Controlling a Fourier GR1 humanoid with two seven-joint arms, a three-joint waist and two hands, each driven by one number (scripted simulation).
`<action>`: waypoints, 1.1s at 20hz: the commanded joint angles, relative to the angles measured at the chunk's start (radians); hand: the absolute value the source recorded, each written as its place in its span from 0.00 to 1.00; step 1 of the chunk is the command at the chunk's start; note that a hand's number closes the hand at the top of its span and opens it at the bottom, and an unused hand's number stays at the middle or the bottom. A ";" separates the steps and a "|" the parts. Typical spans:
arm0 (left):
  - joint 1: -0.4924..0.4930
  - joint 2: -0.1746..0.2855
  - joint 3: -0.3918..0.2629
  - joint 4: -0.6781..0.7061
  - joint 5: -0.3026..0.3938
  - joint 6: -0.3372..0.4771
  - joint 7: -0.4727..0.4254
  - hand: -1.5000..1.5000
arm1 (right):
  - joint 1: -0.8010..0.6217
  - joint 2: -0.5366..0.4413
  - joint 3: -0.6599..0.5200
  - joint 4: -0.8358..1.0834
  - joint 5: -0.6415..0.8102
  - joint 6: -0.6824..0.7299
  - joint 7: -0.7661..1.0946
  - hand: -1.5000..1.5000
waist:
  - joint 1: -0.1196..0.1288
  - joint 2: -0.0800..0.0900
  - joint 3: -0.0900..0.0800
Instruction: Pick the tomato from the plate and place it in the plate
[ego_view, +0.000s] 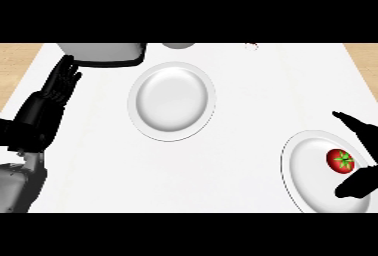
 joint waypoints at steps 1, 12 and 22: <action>0.046 -0.032 0.000 -0.044 -0.035 -0.002 0.018 0.50 | 0.004 0.039 -0.027 -0.007 0.054 0.059 0.069 0.00 | -0.003 -0.001 0.002; -0.009 -0.035 0.076 -0.016 -0.037 -0.074 0.044 0.50 | -0.011 0.108 -0.075 0.224 0.196 0.146 0.029 0.00 | -0.002 0.000 0.003; -0.022 -0.056 0.150 0.035 -0.067 -0.144 0.027 0.50 | -0.062 0.259 -0.110 0.431 0.349 0.161 -0.117 0.00 | -0.003 0.002 0.003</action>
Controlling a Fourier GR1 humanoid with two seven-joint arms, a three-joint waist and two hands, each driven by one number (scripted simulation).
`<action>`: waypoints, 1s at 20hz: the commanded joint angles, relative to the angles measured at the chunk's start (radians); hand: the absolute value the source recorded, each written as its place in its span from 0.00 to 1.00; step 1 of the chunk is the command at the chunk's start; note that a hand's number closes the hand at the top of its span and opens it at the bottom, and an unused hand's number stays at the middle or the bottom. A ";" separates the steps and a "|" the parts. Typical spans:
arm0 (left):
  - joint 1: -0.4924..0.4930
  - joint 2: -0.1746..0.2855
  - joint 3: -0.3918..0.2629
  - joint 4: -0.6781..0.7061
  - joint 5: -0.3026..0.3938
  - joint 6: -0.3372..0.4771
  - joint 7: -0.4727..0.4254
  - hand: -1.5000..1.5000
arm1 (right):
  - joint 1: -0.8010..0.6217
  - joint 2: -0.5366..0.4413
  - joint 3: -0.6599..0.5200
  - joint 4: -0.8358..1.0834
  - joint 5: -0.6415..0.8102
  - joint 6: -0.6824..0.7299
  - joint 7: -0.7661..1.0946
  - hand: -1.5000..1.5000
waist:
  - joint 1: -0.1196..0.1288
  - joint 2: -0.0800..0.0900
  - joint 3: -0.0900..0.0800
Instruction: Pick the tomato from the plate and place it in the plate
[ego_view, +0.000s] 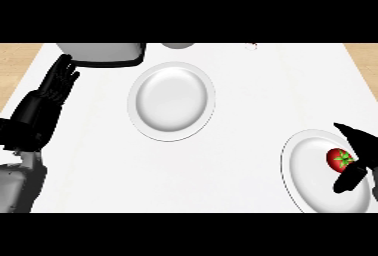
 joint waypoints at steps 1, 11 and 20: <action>0.011 -0.020 0.021 0.048 -0.012 -0.043 -0.052 0.50 | 0.020 0.054 -0.018 0.074 0.050 -0.003 -0.078 0.00 | -0.002 0.000 0.000; 0.052 -0.054 0.040 -0.039 -0.047 -0.060 -0.018 0.50 | -0.014 0.120 -0.022 0.250 0.231 -0.030 -0.135 0.00 | 0.003 0.000 0.000; -0.004 -0.056 0.045 -0.001 -0.053 -0.068 0.023 0.50 | -0.020 0.126 -0.075 0.240 0.359 -0.398 -0.305 1.00 | -0.004 0.000 0.000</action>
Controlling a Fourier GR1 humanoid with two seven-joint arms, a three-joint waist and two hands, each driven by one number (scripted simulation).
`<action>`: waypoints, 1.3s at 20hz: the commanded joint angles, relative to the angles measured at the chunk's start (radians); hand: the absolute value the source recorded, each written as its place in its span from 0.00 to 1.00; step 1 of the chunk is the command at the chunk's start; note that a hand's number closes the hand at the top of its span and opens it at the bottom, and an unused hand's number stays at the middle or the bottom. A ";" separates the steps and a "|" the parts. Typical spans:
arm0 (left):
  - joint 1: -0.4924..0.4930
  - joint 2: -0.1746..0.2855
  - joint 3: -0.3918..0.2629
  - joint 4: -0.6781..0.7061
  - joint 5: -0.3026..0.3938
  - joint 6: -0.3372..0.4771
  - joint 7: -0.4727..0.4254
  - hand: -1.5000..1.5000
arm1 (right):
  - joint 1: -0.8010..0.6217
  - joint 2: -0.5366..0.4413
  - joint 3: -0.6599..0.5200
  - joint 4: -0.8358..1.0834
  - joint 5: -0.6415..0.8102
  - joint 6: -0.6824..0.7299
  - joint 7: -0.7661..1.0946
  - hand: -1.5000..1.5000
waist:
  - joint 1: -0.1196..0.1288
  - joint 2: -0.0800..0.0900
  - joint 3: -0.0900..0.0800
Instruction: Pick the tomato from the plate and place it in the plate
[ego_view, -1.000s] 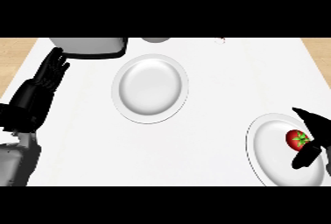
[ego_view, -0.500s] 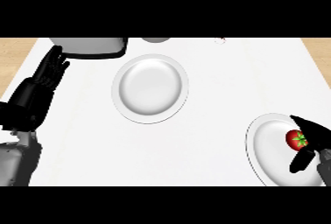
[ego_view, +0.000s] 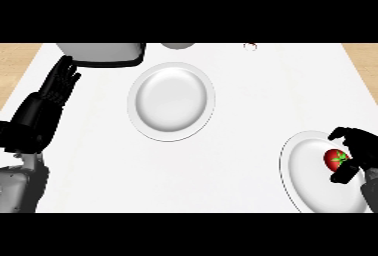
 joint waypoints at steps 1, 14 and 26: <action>-0.047 -0.006 0.008 0.028 -0.007 0.003 0.018 0.50 | -0.027 -0.011 -0.001 0.019 0.090 -0.118 -0.052 1.00 | -0.001 0.004 0.007; 0.023 -0.019 0.029 0.028 -0.029 -0.030 -0.044 0.50 | 0.075 0.113 0.028 -0.565 0.107 0.002 0.218 1.00 | -0.008 0.000 0.005; -0.025 -0.009 0.052 0.016 -0.012 -0.045 0.016 0.50 | -0.090 0.318 0.135 -0.867 0.027 0.038 0.267 1.00 | 0.004 0.002 0.006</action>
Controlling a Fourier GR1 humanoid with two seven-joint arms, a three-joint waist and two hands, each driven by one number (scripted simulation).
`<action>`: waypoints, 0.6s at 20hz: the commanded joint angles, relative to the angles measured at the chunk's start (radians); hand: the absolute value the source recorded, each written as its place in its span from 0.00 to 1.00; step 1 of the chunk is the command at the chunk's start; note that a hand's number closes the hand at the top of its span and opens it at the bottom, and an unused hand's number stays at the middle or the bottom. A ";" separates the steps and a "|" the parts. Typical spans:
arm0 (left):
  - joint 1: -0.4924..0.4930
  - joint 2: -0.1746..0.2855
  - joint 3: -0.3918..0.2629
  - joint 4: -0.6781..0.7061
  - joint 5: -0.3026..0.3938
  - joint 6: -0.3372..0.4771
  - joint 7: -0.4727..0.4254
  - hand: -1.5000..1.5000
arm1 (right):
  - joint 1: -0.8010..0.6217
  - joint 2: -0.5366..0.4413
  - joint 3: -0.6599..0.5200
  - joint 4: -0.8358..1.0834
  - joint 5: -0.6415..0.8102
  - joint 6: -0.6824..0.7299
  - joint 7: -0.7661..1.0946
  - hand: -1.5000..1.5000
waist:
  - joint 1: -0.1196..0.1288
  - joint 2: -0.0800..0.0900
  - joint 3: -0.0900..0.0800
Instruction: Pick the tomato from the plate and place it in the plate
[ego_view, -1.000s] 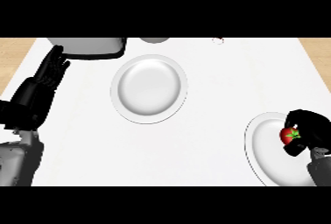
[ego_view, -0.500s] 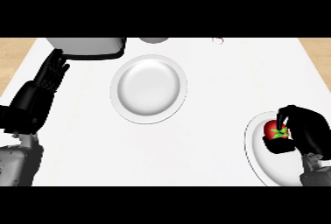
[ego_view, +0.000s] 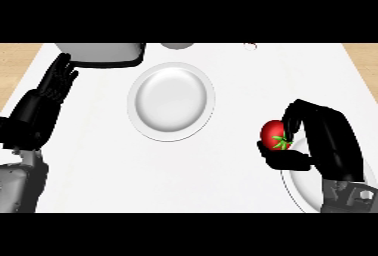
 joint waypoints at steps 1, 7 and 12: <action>0.050 -0.026 -0.012 -0.043 -0.005 -0.004 -0.024 0.50 | -0.085 0.090 0.046 0.015 0.021 -0.003 0.003 1.00 | 0.010 0.002 0.001; 0.056 -0.056 -0.033 -0.086 -0.036 0.017 0.016 0.50 | -0.258 0.230 0.084 0.124 0.069 0.055 0.081 1.00 | 0.009 0.002 0.001; -0.054 -0.028 0.000 0.004 -0.034 0.006 0.007 0.50 | -0.505 0.339 0.037 0.454 0.020 -0.025 0.081 1.00 | 0.019 0.007 0.000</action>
